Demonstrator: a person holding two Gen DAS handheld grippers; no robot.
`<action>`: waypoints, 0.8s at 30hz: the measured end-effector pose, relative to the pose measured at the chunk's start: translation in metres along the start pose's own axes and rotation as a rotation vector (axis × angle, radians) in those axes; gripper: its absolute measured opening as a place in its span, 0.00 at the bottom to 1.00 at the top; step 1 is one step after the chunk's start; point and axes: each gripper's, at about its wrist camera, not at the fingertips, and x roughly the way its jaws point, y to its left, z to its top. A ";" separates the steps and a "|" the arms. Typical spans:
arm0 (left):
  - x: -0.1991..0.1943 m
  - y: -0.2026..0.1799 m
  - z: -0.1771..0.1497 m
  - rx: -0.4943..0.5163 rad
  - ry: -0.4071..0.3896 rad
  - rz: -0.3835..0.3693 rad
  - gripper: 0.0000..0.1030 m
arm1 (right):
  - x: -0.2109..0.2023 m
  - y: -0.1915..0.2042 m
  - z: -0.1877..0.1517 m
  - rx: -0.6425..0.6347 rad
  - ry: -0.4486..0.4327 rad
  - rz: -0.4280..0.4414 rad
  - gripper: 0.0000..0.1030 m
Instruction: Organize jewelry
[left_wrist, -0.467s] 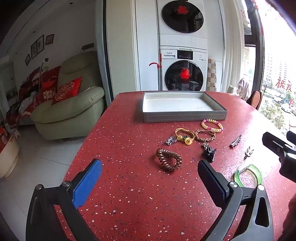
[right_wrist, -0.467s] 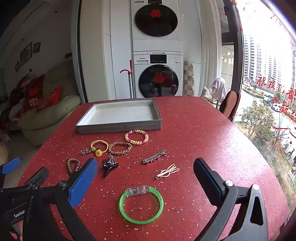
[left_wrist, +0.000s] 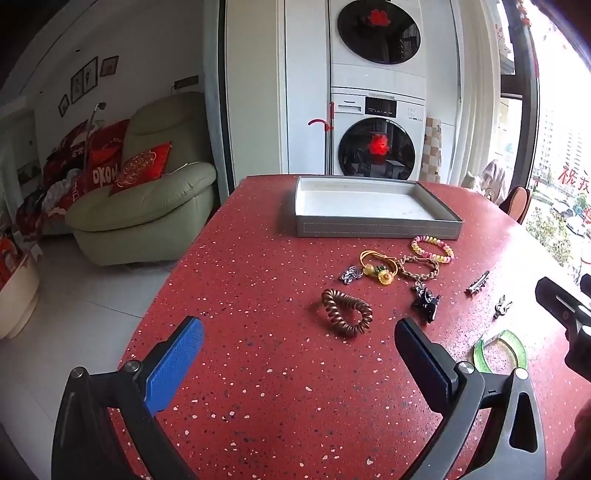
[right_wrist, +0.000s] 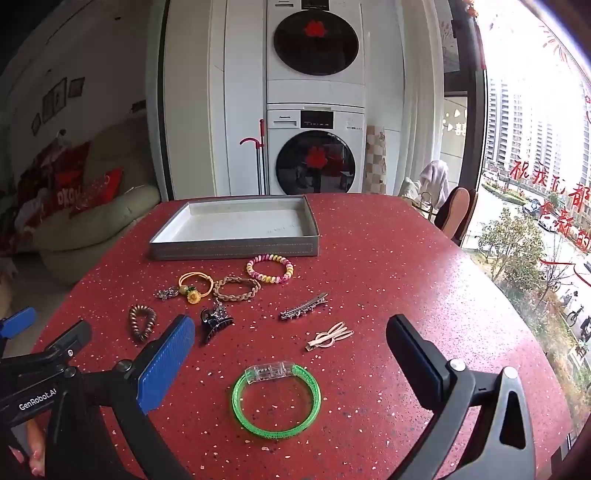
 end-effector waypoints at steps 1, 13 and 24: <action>-0.003 0.000 0.000 0.001 -0.005 -0.001 1.00 | 0.001 -0.001 -0.001 0.023 0.000 0.014 1.00; -0.004 -0.001 -0.001 -0.007 -0.006 -0.002 1.00 | 0.000 -0.004 -0.002 0.023 -0.001 0.010 1.00; -0.006 0.002 0.001 -0.015 -0.008 -0.002 1.00 | -0.001 -0.003 -0.001 0.019 0.000 0.016 1.00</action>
